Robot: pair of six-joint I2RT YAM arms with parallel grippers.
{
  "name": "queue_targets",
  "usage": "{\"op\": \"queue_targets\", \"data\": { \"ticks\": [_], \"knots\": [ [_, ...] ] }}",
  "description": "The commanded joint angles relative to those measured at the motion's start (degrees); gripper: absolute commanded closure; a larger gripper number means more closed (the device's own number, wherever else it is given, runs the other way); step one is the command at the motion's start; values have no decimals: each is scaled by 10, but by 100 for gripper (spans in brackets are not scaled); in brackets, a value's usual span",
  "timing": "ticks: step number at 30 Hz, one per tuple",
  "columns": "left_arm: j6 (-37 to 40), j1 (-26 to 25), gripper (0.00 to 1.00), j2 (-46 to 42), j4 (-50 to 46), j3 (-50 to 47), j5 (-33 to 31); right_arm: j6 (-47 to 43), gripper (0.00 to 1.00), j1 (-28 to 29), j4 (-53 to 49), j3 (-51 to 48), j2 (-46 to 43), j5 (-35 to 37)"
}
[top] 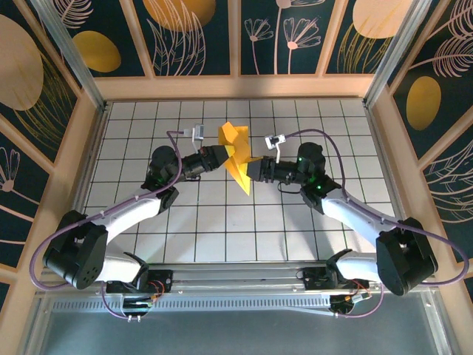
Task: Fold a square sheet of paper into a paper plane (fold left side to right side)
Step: Turn over the paper at the center of the table.
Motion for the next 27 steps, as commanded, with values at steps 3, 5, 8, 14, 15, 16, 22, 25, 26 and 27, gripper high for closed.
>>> {"op": "queue_targets", "data": {
  "ticks": [3, 5, 8, 14, 15, 16, 22, 25, 26, 27],
  "knots": [
    [3, -3, 98, 4, 23, 19, 6, -26, 73, -1, -30, 34, 2, 11],
    [13, -3, 89, 1, 9, 22, 2, -33, 84, -1, -49, 39, 0, 23],
    [52, -3, 75, -19, -50, 26, -26, -50, 95, -2, -87, 49, -9, 47],
    [154, -2, 49, -98, -217, 32, -160, -111, 100, 3, -218, 87, -25, 137],
    [167, -2, 47, -111, -242, 31, -186, -125, 100, 4, -248, 98, -26, 164],
    [184, -2, 45, -126, -272, 30, -218, -142, 100, 16, -284, 111, -25, 199],
    [244, -2, 39, -204, -429, 35, -412, -203, 100, 117, -531, 231, 39, 552],
    [251, -2, 36, -235, -478, 30, -496, -194, 100, 163, -641, 295, 109, 710],
    [253, -2, 36, -245, -489, 27, -516, -188, 100, 177, -674, 315, 136, 755],
    [253, -2, 36, -252, -498, 26, -533, -182, 100, 189, -700, 330, 159, 789]
  ]
}}
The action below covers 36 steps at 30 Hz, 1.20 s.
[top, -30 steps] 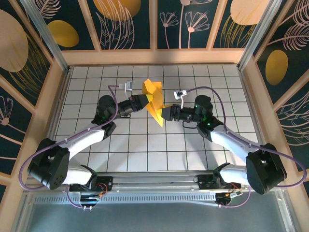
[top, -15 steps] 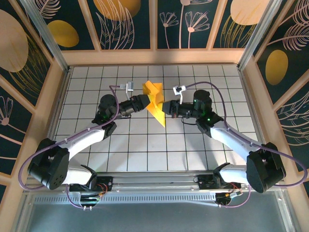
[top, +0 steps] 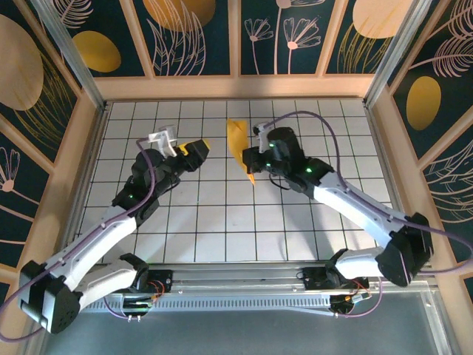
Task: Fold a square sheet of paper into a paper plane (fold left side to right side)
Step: Turn over the paper at the center of the table.
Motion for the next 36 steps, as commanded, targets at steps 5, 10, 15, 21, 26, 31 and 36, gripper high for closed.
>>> {"op": "queue_targets", "data": {
  "ticks": [5, 10, 15, 21, 26, 31, 36],
  "knots": [
    [14, -1, 34, -53, -104, -10, -181, 38, 100, 69, -272, 104, 186, 336],
    [9, -1, 32, -60, -104, -19, -193, 66, 100, 93, -314, 146, 297, 371],
    [8, -1, 32, -48, -105, -14, -188, 78, 100, 108, -317, 170, 373, 379],
    [7, -1, 31, -36, -105, -14, -182, 64, 99, 114, -303, 174, 405, 346],
    [9, -1, 31, -16, -105, -6, -166, 57, 76, 112, -265, 162, 375, 283],
    [8, -1, 30, 7, -103, 6, -136, 54, 51, 101, -233, 142, 316, 227],
    [-13, 0, 30, 42, -89, 7, -87, 53, 36, 69, -194, 101, 228, 178]
  ]
}}
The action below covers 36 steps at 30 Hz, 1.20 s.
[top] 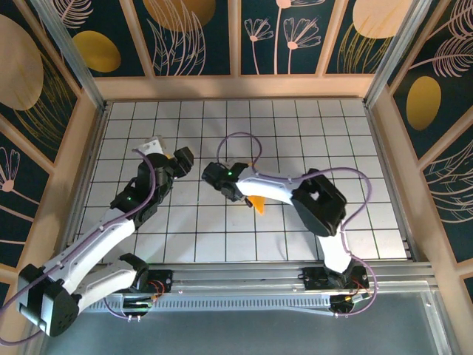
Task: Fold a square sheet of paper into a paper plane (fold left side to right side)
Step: Turn over the paper at the center of the table, then pick up the paper from the center of the table.
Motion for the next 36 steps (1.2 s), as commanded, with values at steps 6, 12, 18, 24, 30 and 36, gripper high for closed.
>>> {"op": "queue_targets", "data": {
  "ticks": [6, 12, 18, 24, 30, 36],
  "knots": [
    [-54, -1, 30, 95, 37, 18, 125, -2, 26, -98, 153, -130, -203, -128],
    [-102, -1, 34, 207, 101, 21, 248, 38, 18, -182, 323, -277, -336, -244],
    [-133, -4, 37, 317, 151, 44, 338, 125, 6, -278, 483, -429, -444, -369],
    [-152, -12, 39, 400, 195, 80, 386, 178, 1, -360, 556, -523, -517, -446],
    [-161, -15, 44, 483, 210, 123, 411, 165, 2, -388, 533, -528, -543, -461],
    [-174, -15, 54, 537, 235, 140, 440, 155, 1, -398, 526, -531, -548, -469]
  ]
}}
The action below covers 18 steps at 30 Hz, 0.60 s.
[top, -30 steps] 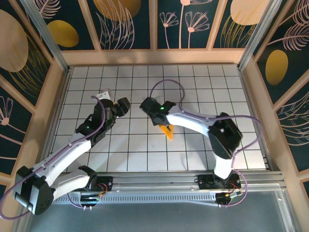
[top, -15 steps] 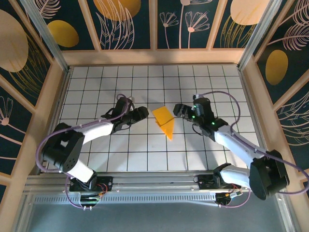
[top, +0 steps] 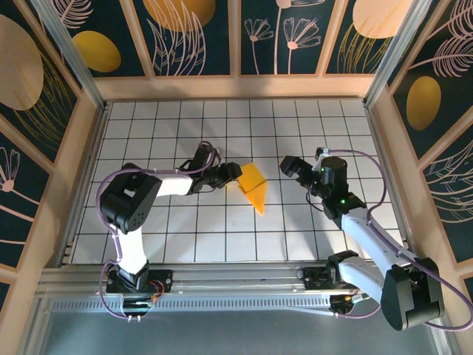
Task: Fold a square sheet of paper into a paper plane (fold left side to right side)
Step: Pick up the paper from the center of the table.
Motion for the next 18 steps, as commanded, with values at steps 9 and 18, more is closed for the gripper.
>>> {"op": "queue_targets", "data": {
  "ticks": [9, 18],
  "knots": [
    [-9, -2, 87, 46, 51, 34, 42, -2, 2, -14, 10, -21, -23, -11],
    [51, 4, 100, -18, 69, -21, 46, 0, 2, -37, 42, -18, -16, -46]
  ]
}}
